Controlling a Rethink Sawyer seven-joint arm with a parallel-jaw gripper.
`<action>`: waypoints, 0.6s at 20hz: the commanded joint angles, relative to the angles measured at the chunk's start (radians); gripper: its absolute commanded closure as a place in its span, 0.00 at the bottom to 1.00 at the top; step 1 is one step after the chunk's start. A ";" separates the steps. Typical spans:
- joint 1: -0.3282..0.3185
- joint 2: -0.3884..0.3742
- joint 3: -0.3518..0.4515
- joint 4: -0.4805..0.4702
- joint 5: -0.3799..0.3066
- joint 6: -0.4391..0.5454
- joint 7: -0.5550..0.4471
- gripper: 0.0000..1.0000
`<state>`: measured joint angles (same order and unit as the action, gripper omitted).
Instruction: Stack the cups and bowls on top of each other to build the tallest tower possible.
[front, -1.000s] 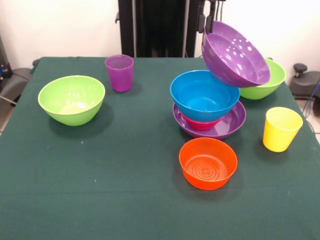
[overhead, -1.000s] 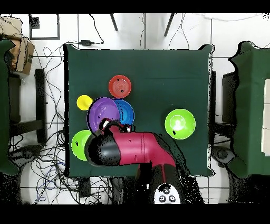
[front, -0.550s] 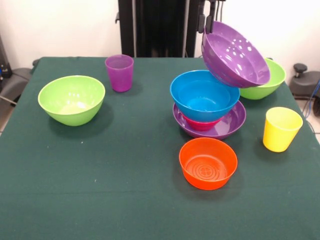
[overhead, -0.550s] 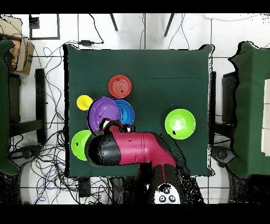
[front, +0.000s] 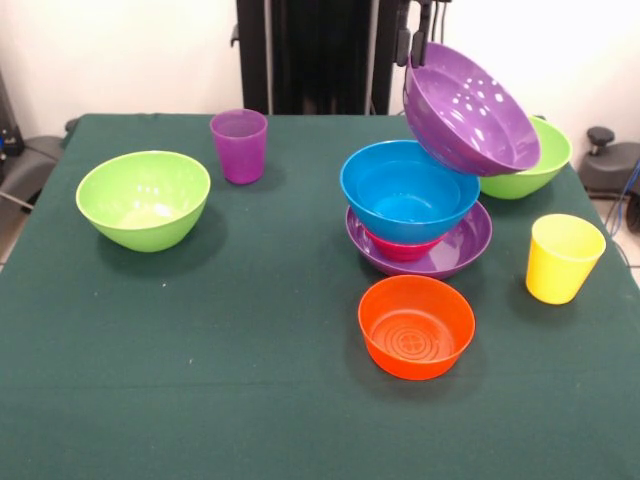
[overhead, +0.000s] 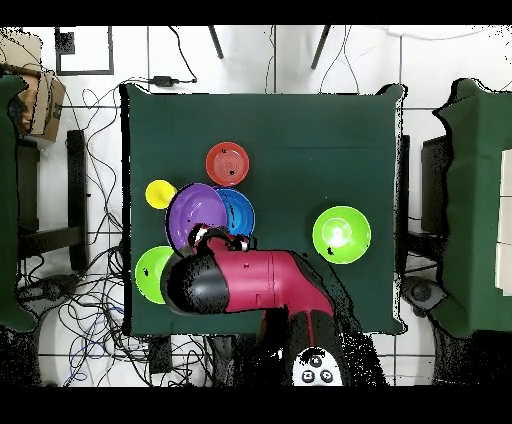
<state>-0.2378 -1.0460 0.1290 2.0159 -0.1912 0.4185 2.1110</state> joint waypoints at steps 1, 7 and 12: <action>0.007 0.040 0.013 -0.015 0.008 0.084 0.062 1.00; 0.004 0.045 0.015 -0.016 0.007 0.078 0.059 1.00; -0.020 0.054 0.022 0.003 -0.003 0.047 0.042 1.00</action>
<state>-0.2394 -1.0459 0.1290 2.0159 -0.1912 0.4185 2.1110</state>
